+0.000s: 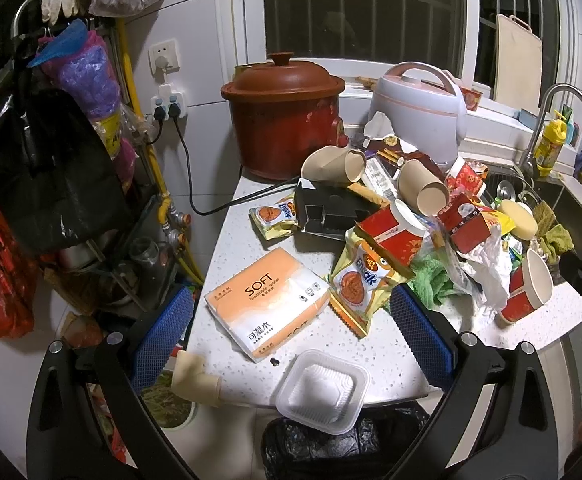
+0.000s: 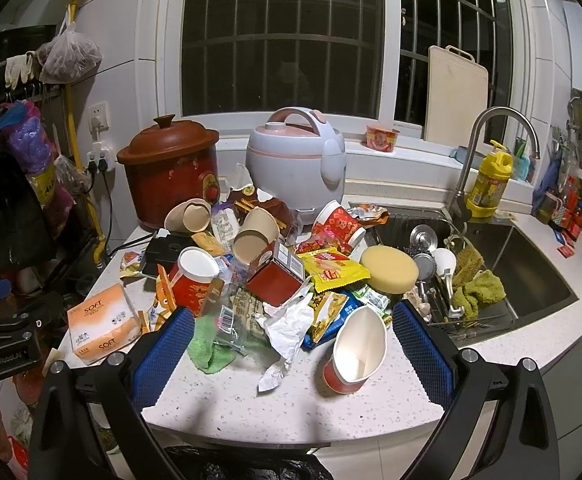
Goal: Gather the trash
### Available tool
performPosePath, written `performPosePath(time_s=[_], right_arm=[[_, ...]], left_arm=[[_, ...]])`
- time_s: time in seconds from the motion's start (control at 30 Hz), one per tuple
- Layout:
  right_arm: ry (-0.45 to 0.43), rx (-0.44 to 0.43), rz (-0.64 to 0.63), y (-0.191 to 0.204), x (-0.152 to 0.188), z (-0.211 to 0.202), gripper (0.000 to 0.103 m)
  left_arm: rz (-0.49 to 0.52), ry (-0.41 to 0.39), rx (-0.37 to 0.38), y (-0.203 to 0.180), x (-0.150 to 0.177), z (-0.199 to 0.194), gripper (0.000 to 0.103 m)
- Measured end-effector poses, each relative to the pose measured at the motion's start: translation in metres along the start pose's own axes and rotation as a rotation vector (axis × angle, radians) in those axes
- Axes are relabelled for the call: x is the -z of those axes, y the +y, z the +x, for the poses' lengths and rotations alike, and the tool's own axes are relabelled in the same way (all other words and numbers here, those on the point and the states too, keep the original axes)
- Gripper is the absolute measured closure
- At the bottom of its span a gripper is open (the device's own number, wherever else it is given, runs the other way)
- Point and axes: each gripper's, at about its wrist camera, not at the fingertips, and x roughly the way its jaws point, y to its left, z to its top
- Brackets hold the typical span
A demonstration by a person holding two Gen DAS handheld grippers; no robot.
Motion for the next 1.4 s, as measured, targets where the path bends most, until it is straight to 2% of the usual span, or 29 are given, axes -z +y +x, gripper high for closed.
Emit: performPosePath(time_s=[0.57,0.63,1.4], right_arm=[[0.004,-0.002,0.002,-0.001,0.001,0.0,0.005],[0.003,-0.002,0.001,-0.001,0.001,0.0,0.005],[0.008,-0.005,0.004,-0.003,0.004,0.0,0.005]], left_arm=[[-0.002,0.006,0.0,-0.004,0.013,0.003,0.007],[-0.001,0.006,0.0,0.002,0.004,0.004,0.007],[-0.003,0.013,0.002,0.006,0.007,0.007,0.007]])
